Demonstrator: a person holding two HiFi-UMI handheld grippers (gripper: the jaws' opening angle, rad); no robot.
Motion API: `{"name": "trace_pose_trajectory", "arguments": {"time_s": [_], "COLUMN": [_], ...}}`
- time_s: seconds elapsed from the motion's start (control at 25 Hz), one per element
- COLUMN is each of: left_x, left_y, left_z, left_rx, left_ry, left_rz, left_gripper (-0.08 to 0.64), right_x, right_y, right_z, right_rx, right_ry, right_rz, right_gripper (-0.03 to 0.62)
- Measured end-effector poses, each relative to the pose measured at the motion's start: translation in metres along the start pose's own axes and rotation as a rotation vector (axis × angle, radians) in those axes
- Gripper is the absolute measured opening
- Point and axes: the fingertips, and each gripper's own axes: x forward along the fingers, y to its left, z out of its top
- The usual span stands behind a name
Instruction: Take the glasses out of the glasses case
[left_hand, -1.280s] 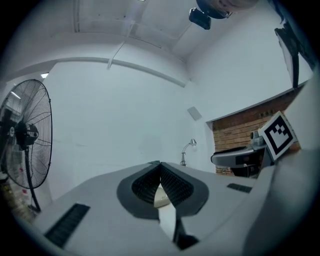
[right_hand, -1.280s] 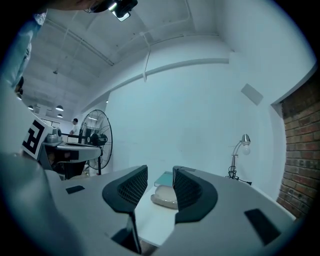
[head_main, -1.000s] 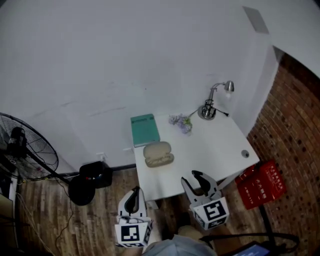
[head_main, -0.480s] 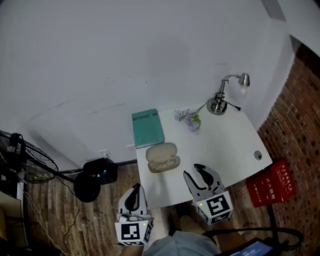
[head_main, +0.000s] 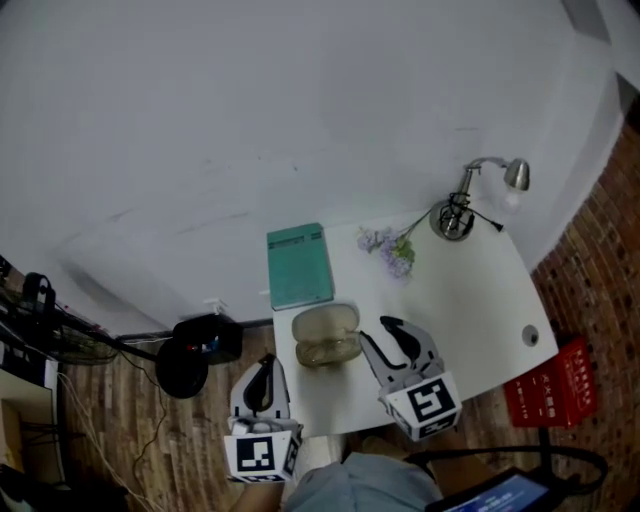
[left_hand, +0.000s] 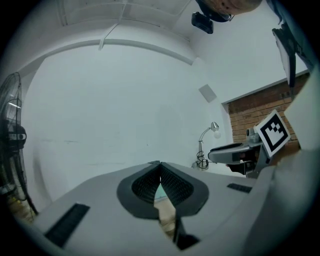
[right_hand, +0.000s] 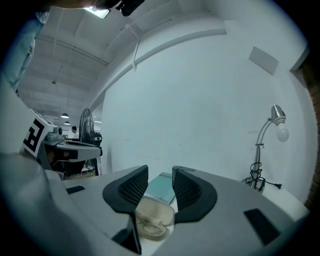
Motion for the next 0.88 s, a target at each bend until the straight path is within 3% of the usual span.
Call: {"name": "trace_pose_trajectory", "arguments": {"time_s": [0.44, 0.76, 0.88], "left_x": [0.046, 0.049, 0.049], "left_y": [0.024, 0.040, 0.047], "left_z": [0.029, 0.020, 0.012], "left_rx": [0.044, 0.022, 0.004], "left_ry": [0.016, 0.034, 0.038], "left_rz": [0.159, 0.226, 0.221], "left_gripper": [0.006, 0.006, 0.006], "right_x": [0.057, 0.083, 0.089], "right_y": [-0.031, -0.026, -0.021], "right_z": [0.015, 0.014, 0.009], "right_rx": [0.031, 0.047, 0.009], "right_ry": [-0.017, -0.001, 0.019], "right_rz": [0.143, 0.214, 0.241], "right_gripper": [0.163, 0.161, 0.163]}}
